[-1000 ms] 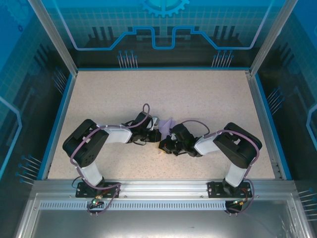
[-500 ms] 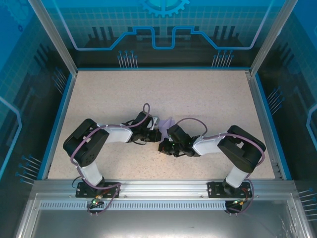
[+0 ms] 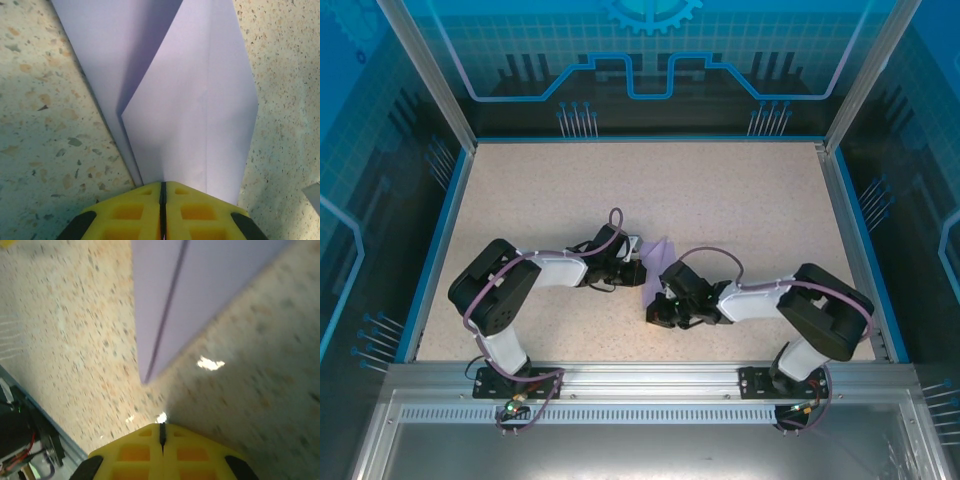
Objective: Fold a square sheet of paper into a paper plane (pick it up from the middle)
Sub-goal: Fourth fold the wing at the center of the table.
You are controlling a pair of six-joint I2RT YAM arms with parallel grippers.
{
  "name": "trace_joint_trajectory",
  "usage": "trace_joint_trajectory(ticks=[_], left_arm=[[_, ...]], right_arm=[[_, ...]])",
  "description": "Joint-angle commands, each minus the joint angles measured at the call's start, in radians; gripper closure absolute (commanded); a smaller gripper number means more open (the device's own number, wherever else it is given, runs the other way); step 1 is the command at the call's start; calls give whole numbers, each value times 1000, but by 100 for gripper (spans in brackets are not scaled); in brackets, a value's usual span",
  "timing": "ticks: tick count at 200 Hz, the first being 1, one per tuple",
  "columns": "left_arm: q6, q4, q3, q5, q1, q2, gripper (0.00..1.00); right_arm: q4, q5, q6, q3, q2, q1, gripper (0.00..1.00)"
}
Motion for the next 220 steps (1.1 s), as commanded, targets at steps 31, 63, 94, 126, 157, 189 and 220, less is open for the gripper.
trace_joint_trajectory(ticks=[31, 63, 94, 126, 157, 189, 220], left_arm=[[33, -120, -31, -83, 2, 90, 90], [31, -120, -27, -80, 3, 81, 90], [34, -121, -23, -76, 2, 77, 90], [38, -126, -17, -77, 3, 76, 90], [41, -133, -16, -81, 3, 74, 90], [55, -147, -18, -93, 3, 77, 90], [77, -170, -32, -141, 3, 73, 90]], right_arm=[[-72, -97, -88, 92, -70, -202, 97], [-17, -106, -87, 165, 39, -297, 98], [6, -116, -101, 243, 152, -331, 99], [27, -133, -109, 297, 246, -335, 98], [27, -96, -125, 311, 309, -337, 98], [-25, -25, -174, 346, 333, -354, 98], [-146, 104, -263, 389, 316, -356, 96]])
